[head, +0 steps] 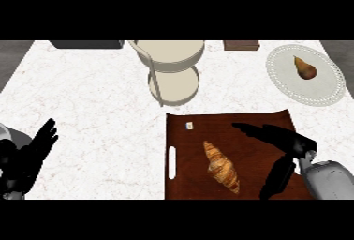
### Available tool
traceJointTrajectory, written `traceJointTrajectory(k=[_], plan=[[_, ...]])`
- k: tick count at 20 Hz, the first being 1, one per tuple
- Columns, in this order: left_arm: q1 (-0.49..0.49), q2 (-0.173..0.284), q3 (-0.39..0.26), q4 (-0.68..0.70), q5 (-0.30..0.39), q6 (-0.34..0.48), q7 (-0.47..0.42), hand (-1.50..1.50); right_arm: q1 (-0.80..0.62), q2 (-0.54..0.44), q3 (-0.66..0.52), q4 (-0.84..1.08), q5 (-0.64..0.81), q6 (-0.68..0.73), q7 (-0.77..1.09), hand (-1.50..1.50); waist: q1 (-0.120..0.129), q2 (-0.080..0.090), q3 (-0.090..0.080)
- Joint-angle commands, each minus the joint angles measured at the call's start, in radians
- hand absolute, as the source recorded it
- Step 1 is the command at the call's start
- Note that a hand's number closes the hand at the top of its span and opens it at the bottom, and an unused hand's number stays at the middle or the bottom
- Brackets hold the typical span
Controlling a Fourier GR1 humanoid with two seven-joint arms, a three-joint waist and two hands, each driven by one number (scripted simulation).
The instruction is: Pick the croissant from the tray and place it in the tiered basket
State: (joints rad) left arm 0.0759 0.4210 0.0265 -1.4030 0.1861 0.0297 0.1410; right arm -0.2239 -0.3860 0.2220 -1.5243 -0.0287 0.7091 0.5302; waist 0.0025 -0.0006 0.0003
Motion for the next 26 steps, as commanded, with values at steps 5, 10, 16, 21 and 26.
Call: traceJointTrajectory(k=[5,10,16,21,26], plan=[[-0.014,-0.026,0.064,0.029,-0.044,-0.050,-0.017,0.00,0.112,0.093,0.023,-0.032,0.144,-0.018,-0.087,-1.50,-0.003,0.000,0.000],[0.012,-0.042,0.086,-0.002,-0.078,-0.080,0.004,0.00,-0.008,0.151,-0.036,0.078,0.165,0.012,-0.078,-1.50,0.001,0.000,0.000],[-0.005,-0.074,0.107,0.012,-0.097,-0.100,-0.011,0.00,0.025,0.219,0.016,0.156,0.317,-0.070,-0.203,-1.50,0.002,0.001,0.000],[-0.006,-0.101,0.137,0.053,-0.132,-0.123,-0.048,0.00,0.013,0.235,-0.032,0.185,0.324,-0.044,-0.204,-1.50,0.000,0.000,0.000],[-0.004,-0.113,0.146,0.017,-0.130,-0.133,0.006,0.00,0.012,0.251,-0.040,0.170,0.321,-0.010,-0.174,-1.50,0.000,0.000,0.000]])
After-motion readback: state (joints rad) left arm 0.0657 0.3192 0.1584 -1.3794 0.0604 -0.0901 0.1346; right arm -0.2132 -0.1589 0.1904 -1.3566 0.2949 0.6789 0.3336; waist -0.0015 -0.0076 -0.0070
